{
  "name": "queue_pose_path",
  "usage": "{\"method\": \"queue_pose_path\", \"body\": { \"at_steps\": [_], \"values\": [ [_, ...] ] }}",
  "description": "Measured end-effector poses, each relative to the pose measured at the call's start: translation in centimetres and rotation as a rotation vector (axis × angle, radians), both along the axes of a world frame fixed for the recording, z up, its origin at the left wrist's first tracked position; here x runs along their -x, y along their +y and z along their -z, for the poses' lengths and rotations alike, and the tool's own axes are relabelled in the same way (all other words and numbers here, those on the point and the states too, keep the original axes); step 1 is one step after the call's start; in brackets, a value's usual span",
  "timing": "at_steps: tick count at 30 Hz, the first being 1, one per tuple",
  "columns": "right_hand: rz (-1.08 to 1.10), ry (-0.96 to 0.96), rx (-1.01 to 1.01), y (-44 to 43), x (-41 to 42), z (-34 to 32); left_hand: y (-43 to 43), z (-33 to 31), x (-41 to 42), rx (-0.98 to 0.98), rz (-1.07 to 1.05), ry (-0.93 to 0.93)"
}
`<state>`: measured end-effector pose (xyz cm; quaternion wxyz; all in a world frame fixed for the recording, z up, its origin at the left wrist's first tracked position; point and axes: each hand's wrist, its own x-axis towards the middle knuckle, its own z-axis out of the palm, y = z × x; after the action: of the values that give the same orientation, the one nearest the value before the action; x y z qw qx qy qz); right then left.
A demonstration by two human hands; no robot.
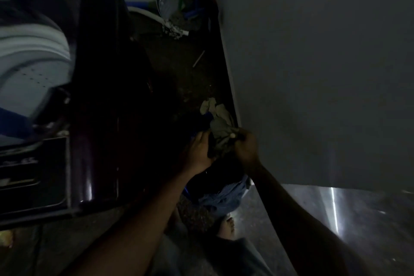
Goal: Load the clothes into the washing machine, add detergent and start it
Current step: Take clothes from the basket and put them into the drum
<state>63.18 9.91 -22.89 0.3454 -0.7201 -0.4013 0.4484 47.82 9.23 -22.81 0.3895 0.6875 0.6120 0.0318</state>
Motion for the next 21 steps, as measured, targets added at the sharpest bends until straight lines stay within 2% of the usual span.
{"method": "queue_pose_path", "body": {
  "at_steps": [3,7,10,13,21],
  "values": [
    [0.006,0.141,-0.066,-0.7,0.2,-6.7,0.0,-5.9,-0.2,0.023,-0.062,-0.085],
    [-0.081,0.211,-0.154,-1.7,0.9,-15.4,-0.7,-14.2,-0.8,0.099,-0.157,-0.344],
    [-0.098,0.282,-0.239,-2.2,0.8,-20.1,-0.7,-19.2,-0.8,0.005,-0.278,-0.398],
    [-0.103,0.286,-0.295,-3.4,-0.3,-21.7,-0.5,-23.2,-0.3,-0.060,-0.355,-0.468],
    [-0.359,0.233,-0.075,-5.9,0.5,-21.2,-1.2,-30.7,-0.4,-0.310,-0.261,-0.686]
  ]
}}
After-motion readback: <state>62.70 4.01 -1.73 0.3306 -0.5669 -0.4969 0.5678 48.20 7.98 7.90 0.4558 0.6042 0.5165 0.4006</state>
